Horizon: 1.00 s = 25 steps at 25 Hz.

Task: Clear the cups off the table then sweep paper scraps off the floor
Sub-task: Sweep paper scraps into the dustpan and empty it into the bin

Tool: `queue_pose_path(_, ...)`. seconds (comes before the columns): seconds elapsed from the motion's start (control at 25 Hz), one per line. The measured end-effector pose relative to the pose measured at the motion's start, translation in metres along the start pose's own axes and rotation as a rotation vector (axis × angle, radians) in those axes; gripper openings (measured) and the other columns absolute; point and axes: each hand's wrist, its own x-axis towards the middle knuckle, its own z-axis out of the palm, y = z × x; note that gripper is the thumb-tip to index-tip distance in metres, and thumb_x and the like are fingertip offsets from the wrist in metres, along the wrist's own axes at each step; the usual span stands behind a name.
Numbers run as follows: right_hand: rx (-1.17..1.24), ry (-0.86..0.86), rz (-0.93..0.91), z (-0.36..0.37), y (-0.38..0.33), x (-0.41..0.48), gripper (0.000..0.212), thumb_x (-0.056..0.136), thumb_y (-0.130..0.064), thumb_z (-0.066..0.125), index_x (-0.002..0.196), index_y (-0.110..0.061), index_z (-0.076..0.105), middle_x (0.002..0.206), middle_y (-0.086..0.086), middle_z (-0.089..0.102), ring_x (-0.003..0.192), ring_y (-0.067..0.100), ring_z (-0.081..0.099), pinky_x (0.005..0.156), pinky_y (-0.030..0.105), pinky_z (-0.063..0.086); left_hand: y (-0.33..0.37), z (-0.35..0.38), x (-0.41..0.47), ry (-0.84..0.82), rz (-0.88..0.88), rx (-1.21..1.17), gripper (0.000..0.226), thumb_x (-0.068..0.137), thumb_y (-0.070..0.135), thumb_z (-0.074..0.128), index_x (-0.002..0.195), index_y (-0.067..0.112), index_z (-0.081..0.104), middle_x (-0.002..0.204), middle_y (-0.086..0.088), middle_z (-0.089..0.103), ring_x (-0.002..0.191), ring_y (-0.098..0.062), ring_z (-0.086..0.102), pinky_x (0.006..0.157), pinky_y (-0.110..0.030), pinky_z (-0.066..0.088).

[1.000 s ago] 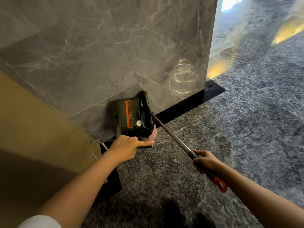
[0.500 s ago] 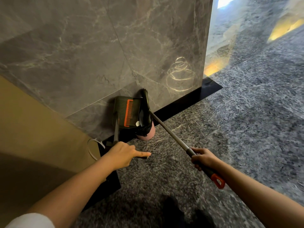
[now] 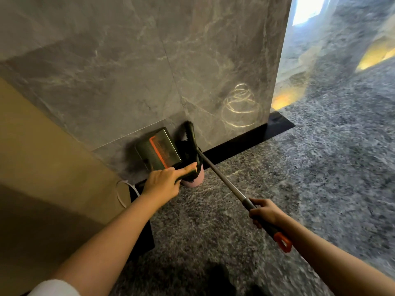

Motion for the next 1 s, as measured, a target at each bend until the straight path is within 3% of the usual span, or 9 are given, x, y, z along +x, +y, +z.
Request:
queue_pose_path(0.12, 0.038, -0.009, -0.014, -0.001, -0.009, 0.0, 0.056, 0.081, 0.015, 0.051, 0.134, -0.002, 0.048, 0.046, 0.004, 0.053, 0.033, 0.013, 0.051, 0.035, 0.02, 0.041, 0.008, -0.009, -0.002, 0.119, -0.102, -0.103, 0.076, 0.093, 0.027, 0.051, 0.129, 0.063, -0.006, 0.093, -0.002, 0.061, 0.088, -0.029, 0.063, 0.069, -0.037, 0.046)
queue_pose_path(0.4, 0.155, 0.027, -0.051, -0.01, -0.018, -0.019, 0.058, 0.082, 0.019, 0.05, 0.135, -0.002, 0.046, 0.045, 0.006, 0.053, 0.032, 0.015, 0.049, 0.032, 0.019, 0.039, -0.006, -0.074, 0.023, 0.445, -0.459, -0.397, 0.071, 0.09, 0.02, 0.058, 0.142, 0.05, 0.022, 0.1, -0.016, 0.067, 0.088, -0.037, 0.062, 0.067, -0.038, 0.046)
queue_pose_path(0.56, 0.205, 0.134, -0.097, -0.03, -0.029, -0.033, 0.059, 0.081, 0.022, 0.048, 0.134, -0.003, 0.047, 0.055, 0.012, 0.052, 0.03, 0.014, 0.048, 0.03, 0.019, 0.038, 0.001, -0.099, 0.048, 0.472, -0.419, -0.45, 0.067, 0.09, 0.02, 0.059, 0.145, 0.042, 0.027, 0.11, -0.017, 0.065, 0.097, -0.038, 0.061, 0.078, -0.042, 0.048)
queue_pose_path(0.8, 0.265, 0.315, -0.067, -0.072, -0.031, -0.058, 0.057, 0.081, 0.021, 0.049, 0.132, -0.003, 0.049, 0.054, 0.013, 0.052, 0.029, 0.015, 0.049, 0.03, 0.019, 0.039, 0.042, -0.104, 0.105, 0.443, -0.313, -0.636, 0.065, 0.091, 0.022, 0.059, 0.145, 0.04, 0.027, 0.114, -0.014, 0.064, 0.096, -0.033, 0.062, 0.067, -0.032, 0.042)
queue_pose_path(1.0, 0.434, 0.492, -0.01, -0.1, -0.012, -0.083, 0.052, 0.08, 0.023, 0.043, 0.127, 0.003, 0.052, 0.061, 0.012, 0.048, 0.027, 0.013, 0.046, 0.03, 0.016, 0.036, 0.109, -0.094, 0.154, 0.351, -0.136, -0.857, 0.063, 0.091, 0.021, 0.06, 0.144, 0.037, 0.032, 0.12, -0.012, 0.062, 0.102, -0.032, 0.061, 0.072, -0.032, 0.044)
